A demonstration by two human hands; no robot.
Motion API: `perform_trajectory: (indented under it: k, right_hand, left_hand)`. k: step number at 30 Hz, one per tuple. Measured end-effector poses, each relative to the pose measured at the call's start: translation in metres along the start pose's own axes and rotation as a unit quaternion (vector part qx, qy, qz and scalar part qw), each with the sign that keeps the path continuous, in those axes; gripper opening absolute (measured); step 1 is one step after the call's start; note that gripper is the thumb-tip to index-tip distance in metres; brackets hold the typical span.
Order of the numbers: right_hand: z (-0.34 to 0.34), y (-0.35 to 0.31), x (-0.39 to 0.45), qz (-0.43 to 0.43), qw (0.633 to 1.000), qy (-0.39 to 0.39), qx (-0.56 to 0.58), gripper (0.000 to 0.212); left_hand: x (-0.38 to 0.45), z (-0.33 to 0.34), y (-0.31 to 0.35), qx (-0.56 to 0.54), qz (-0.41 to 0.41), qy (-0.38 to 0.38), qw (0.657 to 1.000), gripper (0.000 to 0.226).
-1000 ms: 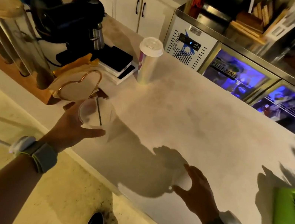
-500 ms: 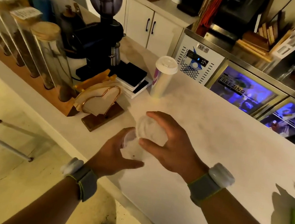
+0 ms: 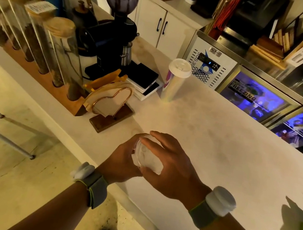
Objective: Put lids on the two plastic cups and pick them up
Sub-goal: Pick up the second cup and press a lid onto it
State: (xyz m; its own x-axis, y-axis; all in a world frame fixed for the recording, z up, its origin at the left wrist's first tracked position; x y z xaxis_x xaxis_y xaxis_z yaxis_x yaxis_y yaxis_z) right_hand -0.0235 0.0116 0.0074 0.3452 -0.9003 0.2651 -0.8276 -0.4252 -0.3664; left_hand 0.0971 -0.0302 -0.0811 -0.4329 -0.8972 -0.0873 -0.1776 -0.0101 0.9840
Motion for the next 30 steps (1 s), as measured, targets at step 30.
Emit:
perform_trajectory:
  k: [30]
  right_hand:
    - [0.028,0.015,0.018,0.114,0.984,-0.042,0.129,0.056]
  left_hand:
    - [-0.015,-0.01,-0.001,0.075,0.058,0.022,0.995,0.06]
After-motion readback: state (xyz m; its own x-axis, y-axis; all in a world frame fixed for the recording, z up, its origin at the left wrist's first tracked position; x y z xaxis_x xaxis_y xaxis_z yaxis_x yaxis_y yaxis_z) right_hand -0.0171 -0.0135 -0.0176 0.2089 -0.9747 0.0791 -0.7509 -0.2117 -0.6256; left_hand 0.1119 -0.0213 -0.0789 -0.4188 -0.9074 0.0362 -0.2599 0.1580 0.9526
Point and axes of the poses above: each hand's wrist, its own x-axis towards the middle knuckle, its own z-axis out of the palm, y = z × x, the point moved 5 cm from there along x, towards the middle knuckle, and after that the axes turned 4 degrees about -x, right-handed, at the moved point
